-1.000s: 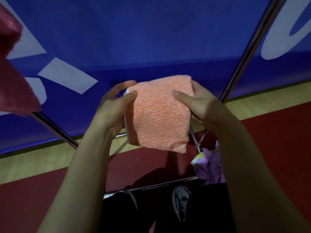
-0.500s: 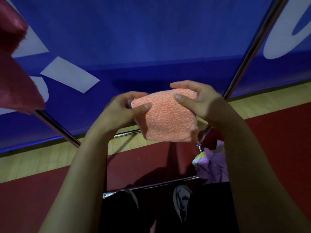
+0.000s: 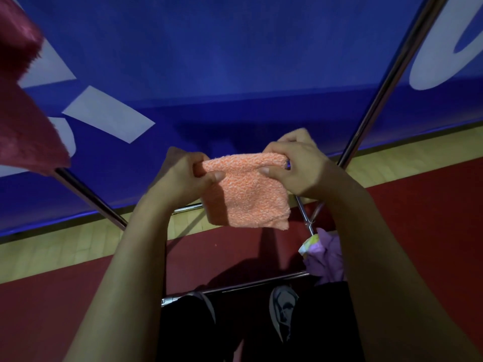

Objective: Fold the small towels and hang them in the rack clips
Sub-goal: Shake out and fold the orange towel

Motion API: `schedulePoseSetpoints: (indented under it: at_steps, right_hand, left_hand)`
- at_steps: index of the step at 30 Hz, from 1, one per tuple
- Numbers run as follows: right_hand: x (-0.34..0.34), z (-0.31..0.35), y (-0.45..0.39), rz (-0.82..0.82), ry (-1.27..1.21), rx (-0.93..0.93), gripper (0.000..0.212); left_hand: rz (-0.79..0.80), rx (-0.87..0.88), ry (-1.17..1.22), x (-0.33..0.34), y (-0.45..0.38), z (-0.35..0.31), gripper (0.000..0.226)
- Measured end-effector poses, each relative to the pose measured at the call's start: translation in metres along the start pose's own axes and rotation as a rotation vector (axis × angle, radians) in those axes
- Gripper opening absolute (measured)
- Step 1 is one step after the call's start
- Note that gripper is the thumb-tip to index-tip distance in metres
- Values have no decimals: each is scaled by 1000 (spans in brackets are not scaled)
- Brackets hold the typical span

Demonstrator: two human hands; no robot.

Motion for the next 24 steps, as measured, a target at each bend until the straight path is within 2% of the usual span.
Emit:
schedulePoseSetpoints:
  at_steps: [2,5,7,9,11,13,14,17,21,24]
  right_hand:
    - [-1,5,1,19,-89,-17,9]
    - [-4,11,2,-43,-206,-17,18]
    - [-3,19,2,-46,-293,-17,24]
    - [1,28,1,-26,-349,-8,32]
    - [4,33,1,-14,-376,-6,42]
    - [4,33,1,-27,-401,-4,50]
    - [2,31,1,-44,-411,-1,53]
    - [-6,16,1,-67,-384,45,56]
    - [-7,-13,7,32,-164,207,47]
    - [0,-18,6,94,-282,348,49]
  left_hand:
    - [75,37,-13,-3,2,-2,22]
    - [236,-46,158,-8,12,-11,56]
    - [274,-24,201,-8,19,-25,65]
    - [251,54,214,-5,21,-42,60]
    - [247,108,263,1,23,-52,40]
    - [203,94,295,1,22,-52,20]
    - [171,62,318,-2,22,-50,18]
    - [74,-29,416,-14,18,-37,27]
    - [-6,-123,537,-24,15,-23,34]
    - [-42,-170,617,-23,14,-21,39]
Point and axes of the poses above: each hand's wrist, its own y-axis away from the middle knuckle, its own x-axis out of the palm, z = x × y, the point moved 4 cm from there along -y, towards the middle knuckle, and after that the axes turned 11 degrees about -z, right-handed, at the moved point
